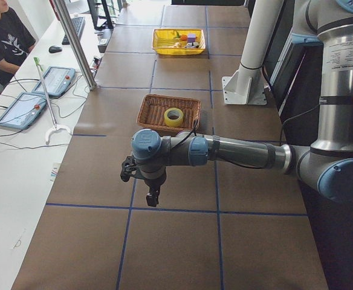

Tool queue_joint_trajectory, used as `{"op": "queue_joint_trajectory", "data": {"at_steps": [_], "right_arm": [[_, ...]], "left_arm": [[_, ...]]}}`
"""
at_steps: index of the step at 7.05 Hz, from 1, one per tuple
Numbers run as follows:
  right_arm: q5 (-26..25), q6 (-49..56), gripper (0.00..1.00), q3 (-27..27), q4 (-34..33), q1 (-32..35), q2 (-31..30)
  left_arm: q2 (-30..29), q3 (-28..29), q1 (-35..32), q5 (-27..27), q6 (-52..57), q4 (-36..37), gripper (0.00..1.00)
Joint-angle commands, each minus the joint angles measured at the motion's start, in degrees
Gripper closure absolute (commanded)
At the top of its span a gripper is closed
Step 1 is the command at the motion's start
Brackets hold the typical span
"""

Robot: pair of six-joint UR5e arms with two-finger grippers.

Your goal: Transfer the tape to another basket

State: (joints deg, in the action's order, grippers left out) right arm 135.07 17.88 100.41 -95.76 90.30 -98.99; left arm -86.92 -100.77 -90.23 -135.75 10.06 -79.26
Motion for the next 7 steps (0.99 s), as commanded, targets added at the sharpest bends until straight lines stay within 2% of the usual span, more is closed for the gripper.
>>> {"op": "queue_joint_trajectory", "data": {"at_steps": [1, 7], "right_arm": [[-0.7, 0.1, 0.0, -2.5, 0.0, -0.2, 3.0], [-0.6, 0.1, 0.0, -2.2, 0.0, 0.0, 2.8]], "left_arm": [[0.1, -0.2, 0.0, 0.0, -0.1, 2.0, 0.0], [1.4, -0.5, 0.1, 0.0, 0.0, 0.6, 0.0]]}}
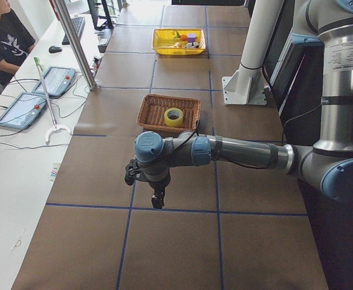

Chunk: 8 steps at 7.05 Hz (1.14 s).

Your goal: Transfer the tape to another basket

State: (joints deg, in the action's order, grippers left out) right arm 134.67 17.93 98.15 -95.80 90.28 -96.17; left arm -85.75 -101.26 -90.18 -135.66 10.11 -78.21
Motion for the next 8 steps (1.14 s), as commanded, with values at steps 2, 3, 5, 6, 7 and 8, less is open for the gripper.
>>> {"op": "queue_joint_trajectory", "data": {"at_steps": [2, 3, 5, 6, 7, 8], "right_arm": [[0.0, -0.1, 0.0, -0.1, 0.0, 0.0, -0.2], [0.2, -0.1, 0.0, -0.3, 0.1, 0.1, -0.6], [0.4, -0.1, 0.0, -0.1, 0.0, 0.6, -1.1], [0.4, -0.1, 0.0, -0.1, 0.0, 0.9, -1.1], [0.4, -0.1, 0.0, -0.3, 0.0, 0.9, -1.0], [0.4, -0.3, 0.0, 0.0, 0.1, 0.9, -0.7]], "left_arm": [[0.2, -0.1, 0.1, 0.1, 0.0, -0.3, 0.0], [0.2, 0.6, 0.1, 0.2, 0.0, -0.3, 0.0], [0.1, 1.2, 0.3, 0.4, 0.0, -0.3, 0.0], [0.1, 1.2, 0.3, 0.3, 0.0, -0.3, 0.0], [0.2, 1.2, 0.3, 0.4, 0.0, -0.2, 0.0], [0.2, 1.2, 0.4, 0.4, 0.0, 0.1, 0.0]]}}
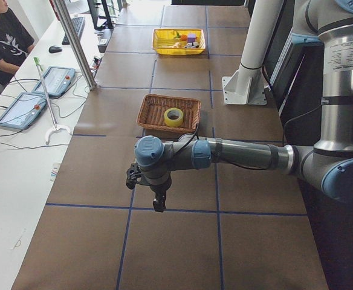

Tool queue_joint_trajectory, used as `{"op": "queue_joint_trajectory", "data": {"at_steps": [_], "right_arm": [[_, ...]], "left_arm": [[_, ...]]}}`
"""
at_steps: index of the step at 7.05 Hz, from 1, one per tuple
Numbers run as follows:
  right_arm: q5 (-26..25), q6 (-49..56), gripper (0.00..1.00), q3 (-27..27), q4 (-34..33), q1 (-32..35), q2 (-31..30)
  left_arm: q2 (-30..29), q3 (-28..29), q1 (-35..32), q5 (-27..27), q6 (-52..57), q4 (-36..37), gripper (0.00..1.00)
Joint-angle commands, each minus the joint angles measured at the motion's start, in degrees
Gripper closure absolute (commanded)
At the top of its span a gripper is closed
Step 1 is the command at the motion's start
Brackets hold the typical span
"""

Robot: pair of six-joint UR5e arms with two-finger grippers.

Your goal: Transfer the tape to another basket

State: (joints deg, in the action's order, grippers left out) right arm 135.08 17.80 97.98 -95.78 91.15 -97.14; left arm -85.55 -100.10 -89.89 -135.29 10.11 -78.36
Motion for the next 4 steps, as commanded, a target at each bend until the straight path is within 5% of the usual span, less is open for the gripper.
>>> {"op": "queue_joint_trajectory", "data": {"at_steps": [1, 4], "right_arm": [[0.0, -0.7, 0.0, 0.3, 0.2, 0.0, 0.6], [0.0, -0.9, 0.0, 0.3, 0.6, 0.0, 1.1]], "left_arm": [[0.0, 0.0, 0.0, 0.0, 0.0, 0.3, 0.0], [0.2, -0.3, 0.0, -0.2, 0.0, 0.1, 0.0]]}}
